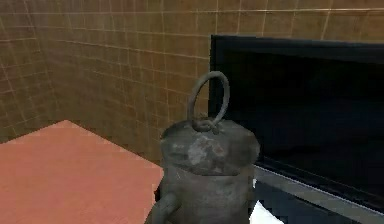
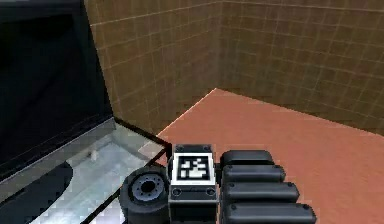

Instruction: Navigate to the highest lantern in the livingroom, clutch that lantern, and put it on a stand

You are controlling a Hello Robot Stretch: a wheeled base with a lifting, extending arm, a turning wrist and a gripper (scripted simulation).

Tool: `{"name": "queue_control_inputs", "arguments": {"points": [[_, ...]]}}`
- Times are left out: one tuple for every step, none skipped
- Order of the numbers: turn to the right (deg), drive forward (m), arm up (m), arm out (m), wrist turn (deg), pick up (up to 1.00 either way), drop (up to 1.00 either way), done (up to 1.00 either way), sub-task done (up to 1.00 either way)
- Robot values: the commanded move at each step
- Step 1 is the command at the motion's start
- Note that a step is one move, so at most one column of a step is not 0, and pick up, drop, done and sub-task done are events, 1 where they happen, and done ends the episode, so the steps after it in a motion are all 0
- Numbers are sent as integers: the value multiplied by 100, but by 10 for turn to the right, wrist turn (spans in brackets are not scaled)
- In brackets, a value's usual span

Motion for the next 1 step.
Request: {"name": "queue_control_inputs", "arguments": {"points": [[-150,0,0,0,0,0,0,0,0]]}}
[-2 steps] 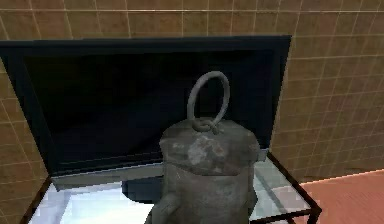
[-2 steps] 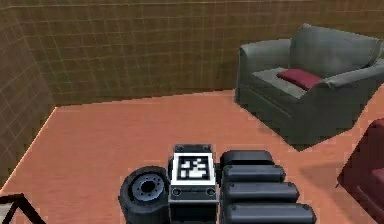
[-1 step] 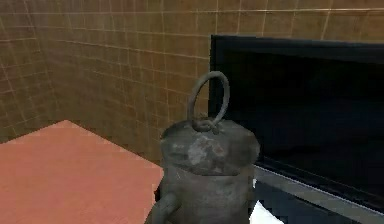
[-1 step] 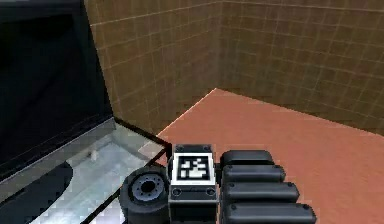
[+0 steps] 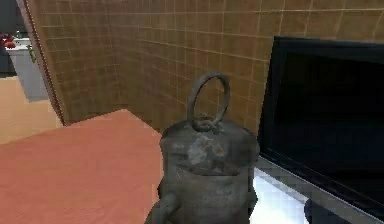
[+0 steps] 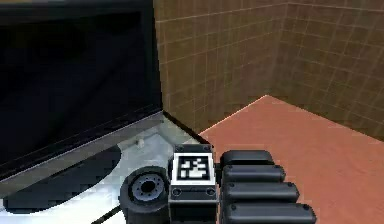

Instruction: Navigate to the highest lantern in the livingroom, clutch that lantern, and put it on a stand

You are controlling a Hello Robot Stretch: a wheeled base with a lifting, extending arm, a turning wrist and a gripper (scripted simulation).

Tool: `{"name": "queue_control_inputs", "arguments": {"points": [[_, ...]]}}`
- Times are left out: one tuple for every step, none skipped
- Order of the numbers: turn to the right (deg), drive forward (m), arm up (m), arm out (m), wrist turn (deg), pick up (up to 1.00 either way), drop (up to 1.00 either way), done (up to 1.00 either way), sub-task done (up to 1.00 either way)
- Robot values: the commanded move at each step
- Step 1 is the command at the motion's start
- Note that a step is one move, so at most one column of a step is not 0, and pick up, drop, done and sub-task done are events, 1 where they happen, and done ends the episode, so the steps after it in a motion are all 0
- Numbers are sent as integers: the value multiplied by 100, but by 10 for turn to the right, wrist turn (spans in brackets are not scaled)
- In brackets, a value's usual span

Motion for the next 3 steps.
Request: {"name": "queue_control_inputs", "arguments": {"points": [[450,0,0,0,0,0,0,0,0],[450,0,0,0,0,0,0,0,0],[150,0,0,0,0,0,0,0,0]]}}
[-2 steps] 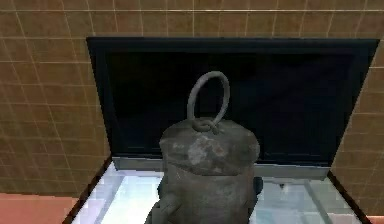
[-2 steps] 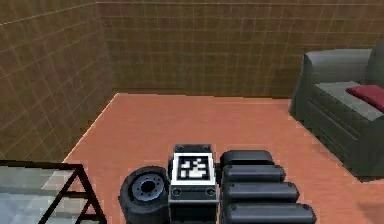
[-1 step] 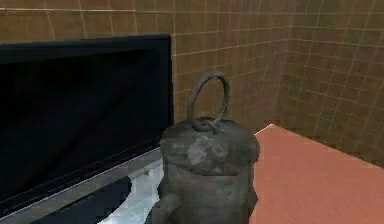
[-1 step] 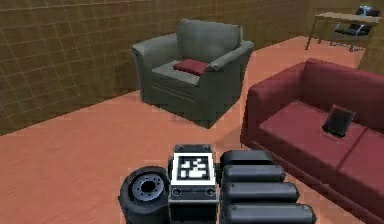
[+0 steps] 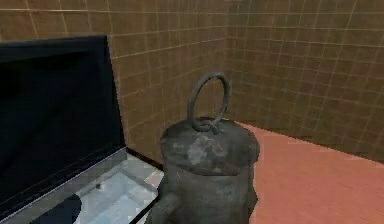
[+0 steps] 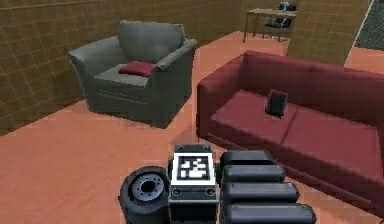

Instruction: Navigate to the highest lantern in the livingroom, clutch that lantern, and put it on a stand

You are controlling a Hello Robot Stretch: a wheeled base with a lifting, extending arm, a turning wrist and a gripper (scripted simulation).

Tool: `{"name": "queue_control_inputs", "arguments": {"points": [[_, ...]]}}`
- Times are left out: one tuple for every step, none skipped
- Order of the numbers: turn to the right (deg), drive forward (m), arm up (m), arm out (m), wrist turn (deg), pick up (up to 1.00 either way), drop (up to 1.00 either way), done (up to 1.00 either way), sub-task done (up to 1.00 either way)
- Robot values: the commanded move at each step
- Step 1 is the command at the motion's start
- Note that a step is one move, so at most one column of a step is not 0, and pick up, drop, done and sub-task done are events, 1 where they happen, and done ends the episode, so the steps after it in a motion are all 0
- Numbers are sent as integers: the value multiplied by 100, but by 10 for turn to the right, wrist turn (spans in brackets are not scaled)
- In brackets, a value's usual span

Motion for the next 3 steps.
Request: {"name": "queue_control_inputs", "arguments": {"points": [[-450,0,0,0,0,0,0,0,0],[-450,0,0,0,0,0,0,0,0],[-90,0,0,0,0,0,0,0,0]]}}
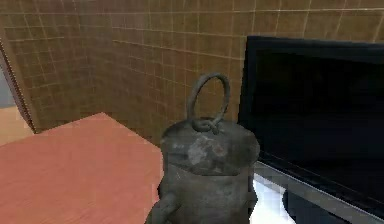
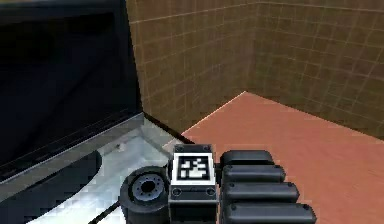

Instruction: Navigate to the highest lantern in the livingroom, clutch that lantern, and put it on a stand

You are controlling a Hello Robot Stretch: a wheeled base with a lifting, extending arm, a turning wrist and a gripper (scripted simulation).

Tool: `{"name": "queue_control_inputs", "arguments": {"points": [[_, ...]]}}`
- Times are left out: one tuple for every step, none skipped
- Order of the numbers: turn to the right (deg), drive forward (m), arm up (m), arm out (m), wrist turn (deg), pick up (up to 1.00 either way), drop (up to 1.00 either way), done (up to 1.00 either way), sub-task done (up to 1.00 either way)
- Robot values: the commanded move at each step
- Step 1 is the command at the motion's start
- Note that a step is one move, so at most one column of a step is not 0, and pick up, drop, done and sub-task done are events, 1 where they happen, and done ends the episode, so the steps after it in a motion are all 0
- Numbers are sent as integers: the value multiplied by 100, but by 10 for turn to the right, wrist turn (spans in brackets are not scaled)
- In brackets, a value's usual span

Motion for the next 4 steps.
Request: {"name": "queue_control_inputs", "arguments": {"points": [[450,0,0,0,0,0,0,0,0],[450,0,0,0,0,0,0,0,0],[60,0,0,0,0,0,0,0,0],[30,0,0,0,0,0,0,0,0]]}}
